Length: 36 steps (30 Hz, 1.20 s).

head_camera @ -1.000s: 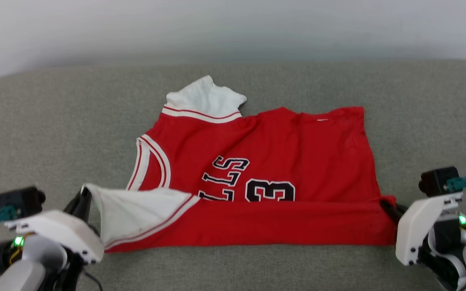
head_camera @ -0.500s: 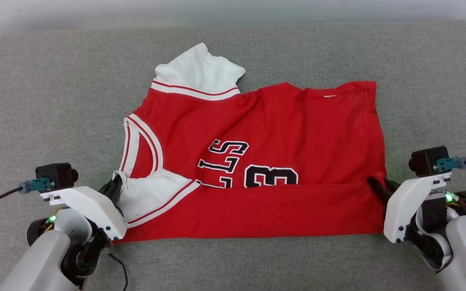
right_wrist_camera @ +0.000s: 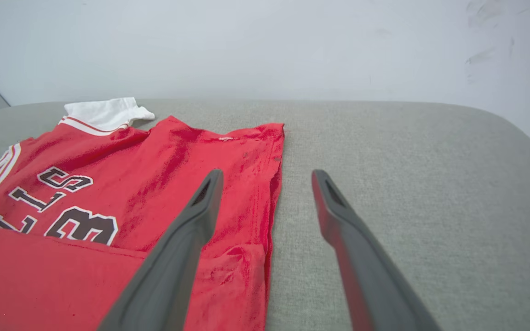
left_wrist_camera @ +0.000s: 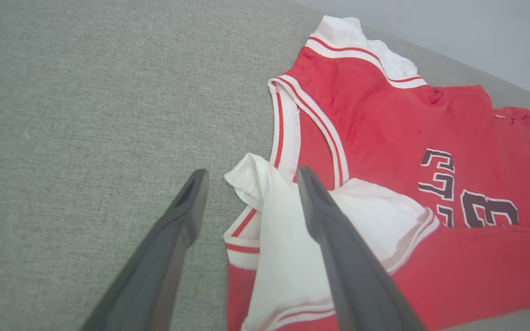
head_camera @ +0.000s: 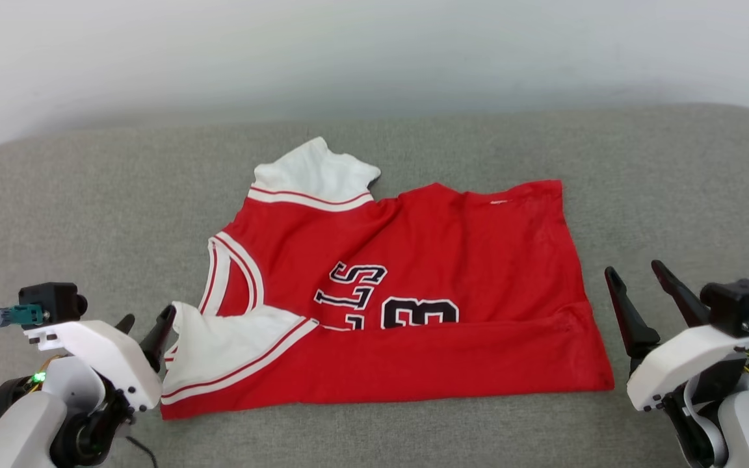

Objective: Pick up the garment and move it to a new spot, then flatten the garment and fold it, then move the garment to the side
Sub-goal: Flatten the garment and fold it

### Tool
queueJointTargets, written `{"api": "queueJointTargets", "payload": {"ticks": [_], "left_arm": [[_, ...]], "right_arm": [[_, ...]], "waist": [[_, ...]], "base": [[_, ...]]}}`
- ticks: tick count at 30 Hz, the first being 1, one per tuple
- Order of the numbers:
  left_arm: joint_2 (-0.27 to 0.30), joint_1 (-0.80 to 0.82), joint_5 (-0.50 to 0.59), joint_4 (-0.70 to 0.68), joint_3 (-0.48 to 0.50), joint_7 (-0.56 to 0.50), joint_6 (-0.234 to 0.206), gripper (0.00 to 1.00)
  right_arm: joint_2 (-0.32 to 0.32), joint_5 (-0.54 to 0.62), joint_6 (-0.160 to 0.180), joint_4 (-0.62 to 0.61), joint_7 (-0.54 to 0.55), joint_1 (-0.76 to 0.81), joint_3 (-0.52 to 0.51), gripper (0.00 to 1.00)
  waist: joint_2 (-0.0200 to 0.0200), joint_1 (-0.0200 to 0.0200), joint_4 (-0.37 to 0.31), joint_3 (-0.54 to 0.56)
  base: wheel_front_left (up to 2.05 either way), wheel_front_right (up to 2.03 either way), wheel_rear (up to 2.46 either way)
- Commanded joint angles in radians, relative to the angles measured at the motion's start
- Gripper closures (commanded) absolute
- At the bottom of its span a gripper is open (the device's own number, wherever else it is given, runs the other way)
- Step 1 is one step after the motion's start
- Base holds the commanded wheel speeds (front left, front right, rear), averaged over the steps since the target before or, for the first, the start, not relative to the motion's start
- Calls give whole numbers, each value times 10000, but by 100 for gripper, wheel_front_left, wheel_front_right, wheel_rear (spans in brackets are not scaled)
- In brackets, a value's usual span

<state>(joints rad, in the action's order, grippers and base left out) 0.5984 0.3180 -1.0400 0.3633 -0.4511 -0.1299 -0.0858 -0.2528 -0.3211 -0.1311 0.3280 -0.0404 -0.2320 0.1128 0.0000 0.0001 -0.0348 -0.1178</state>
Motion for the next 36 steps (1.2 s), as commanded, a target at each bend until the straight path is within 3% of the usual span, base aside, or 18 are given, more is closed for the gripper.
{"api": "queueJointTargets", "payload": {"ticks": [1, 9, 18, 21, 27, 28, 29, 30, 36], "left_arm": [[113, -155, 37, -104, -37, -130, -50, 0], [1283, -868, -330, -1635, -440, -2238, -480, 0], [1961, -1380, -934, -1909, -859, -4425, -1216, 0], [1751, -1321, -1099, -1768, -851, -4482, -1200, 0], [947, -1236, -1451, -1164, -1046, -4439, -673, 0], [794, -1241, -1517, -1055, -1104, -4461, -582, 40], [661, -1245, -1567, -927, -1161, -4460, -482, 66], [551, -1268, -1609, -824, -1234, -4463, -370, 100], [459, -1227, -1328, -477, -1173, -3791, 19, 100]], "right_arm": [[81, 100, 7, -116, -142, 148, -61, 0], [806, 983, 7, -1701, -522, 1330, -884, 0], [1459, 1225, 7, -3116, -238, 1635, -781, 0], [1559, 1185, 7, -3251, -228, 1517, -721, 0], [1567, 1096, 7, -3215, -103, 1298, -743, 0], [1549, 1056, 7, -3209, -33, 1271, -757, 0], [1506, 1012, 7, -3242, -20, 1241, -790, 0], [1479, 932, 7, -3238, 75, 1259, -803, 0], [1081, 376, 6, -3060, 1171, 1442, -914, 0]], "waist": [[0, -1, -150, 364], [0, -1, -489, 842], [0, -1, -1113, -135], [0, -1, -1239, -467], [0, -1, -1321, -804], [0, -1, -1308, -807], [0, -1, -1284, -785], [0, -1, -1254, -736], [0, -1, -930, -311]], "base": [[0, 0, 0], [0, 0, 0], [0, 0, 0], [0, 0, 0], [0, 0, 0], [0, 0, 0], [0, 0, 0], [0, 0, 0], [0, 0, 0]]}}
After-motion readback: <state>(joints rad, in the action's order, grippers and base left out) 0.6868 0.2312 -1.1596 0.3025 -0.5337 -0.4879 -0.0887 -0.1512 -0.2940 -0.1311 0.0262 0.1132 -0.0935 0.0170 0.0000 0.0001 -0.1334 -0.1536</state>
